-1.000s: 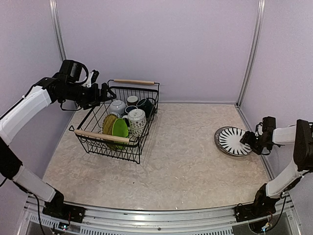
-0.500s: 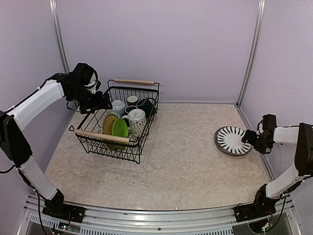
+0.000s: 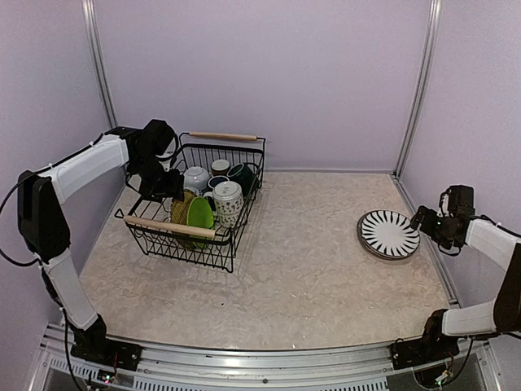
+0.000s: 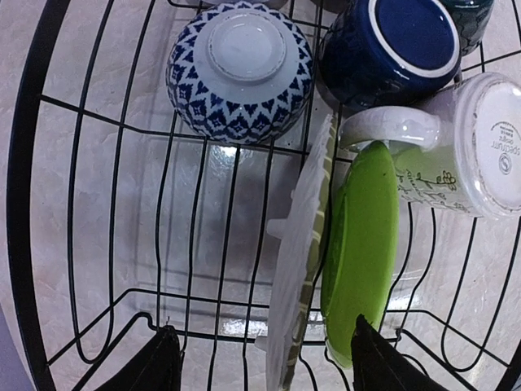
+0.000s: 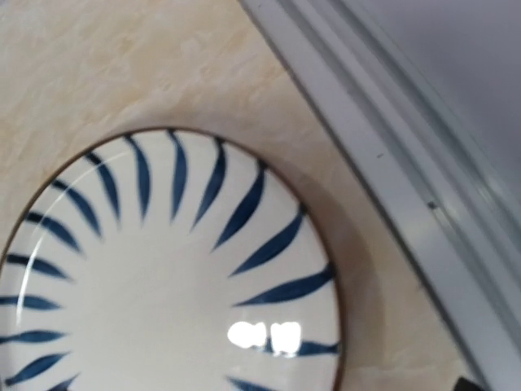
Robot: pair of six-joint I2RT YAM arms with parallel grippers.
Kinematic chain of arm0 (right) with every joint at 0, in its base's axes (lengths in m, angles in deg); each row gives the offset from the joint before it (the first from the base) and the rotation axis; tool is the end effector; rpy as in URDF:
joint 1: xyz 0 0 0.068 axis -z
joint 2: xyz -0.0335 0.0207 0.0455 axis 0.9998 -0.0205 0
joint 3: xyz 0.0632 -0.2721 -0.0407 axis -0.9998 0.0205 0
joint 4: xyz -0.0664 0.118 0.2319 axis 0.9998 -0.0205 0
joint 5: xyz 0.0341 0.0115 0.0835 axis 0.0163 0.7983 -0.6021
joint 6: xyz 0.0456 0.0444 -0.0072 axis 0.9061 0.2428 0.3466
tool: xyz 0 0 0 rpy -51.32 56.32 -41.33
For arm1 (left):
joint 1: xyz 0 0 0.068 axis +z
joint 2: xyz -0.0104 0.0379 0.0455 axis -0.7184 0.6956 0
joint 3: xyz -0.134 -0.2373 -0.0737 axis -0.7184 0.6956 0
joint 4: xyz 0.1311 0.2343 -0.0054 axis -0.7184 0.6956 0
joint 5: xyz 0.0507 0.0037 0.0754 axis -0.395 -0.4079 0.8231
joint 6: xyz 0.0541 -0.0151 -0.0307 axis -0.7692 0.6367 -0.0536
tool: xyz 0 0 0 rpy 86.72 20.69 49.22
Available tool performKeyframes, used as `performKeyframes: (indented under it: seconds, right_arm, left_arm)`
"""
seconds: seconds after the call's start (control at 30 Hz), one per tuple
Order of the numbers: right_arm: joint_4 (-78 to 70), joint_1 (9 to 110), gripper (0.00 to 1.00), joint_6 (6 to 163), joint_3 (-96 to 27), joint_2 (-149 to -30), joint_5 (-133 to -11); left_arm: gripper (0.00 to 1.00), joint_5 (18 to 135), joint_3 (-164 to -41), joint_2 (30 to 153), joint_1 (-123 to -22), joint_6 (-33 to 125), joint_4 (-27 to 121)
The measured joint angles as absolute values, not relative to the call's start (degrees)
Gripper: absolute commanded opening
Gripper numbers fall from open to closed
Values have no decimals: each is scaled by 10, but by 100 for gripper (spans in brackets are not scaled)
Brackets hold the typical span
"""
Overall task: Unload the mixed dishes from the dish rack
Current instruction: Grab the plate from the dish rack.
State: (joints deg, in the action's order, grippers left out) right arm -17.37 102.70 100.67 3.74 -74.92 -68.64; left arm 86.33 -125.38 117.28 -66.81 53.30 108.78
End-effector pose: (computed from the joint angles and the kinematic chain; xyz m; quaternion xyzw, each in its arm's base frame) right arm 0.2444 -0.0564 0.2113 0.2764 0.8740 0.0669 0.3940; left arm 0.3585 -0.1353 0.2999 0.0172 0.9780 -0.0559 0.2001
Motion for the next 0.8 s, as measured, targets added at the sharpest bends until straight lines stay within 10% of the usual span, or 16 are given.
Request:
performKeyframes:
  seconds: [0.8]
  right_arm:
    - [-86, 993, 100, 1103, 72, -575, -851]
  left_arm:
    - [2, 867, -1263, 1234, -686, 518, 1117]
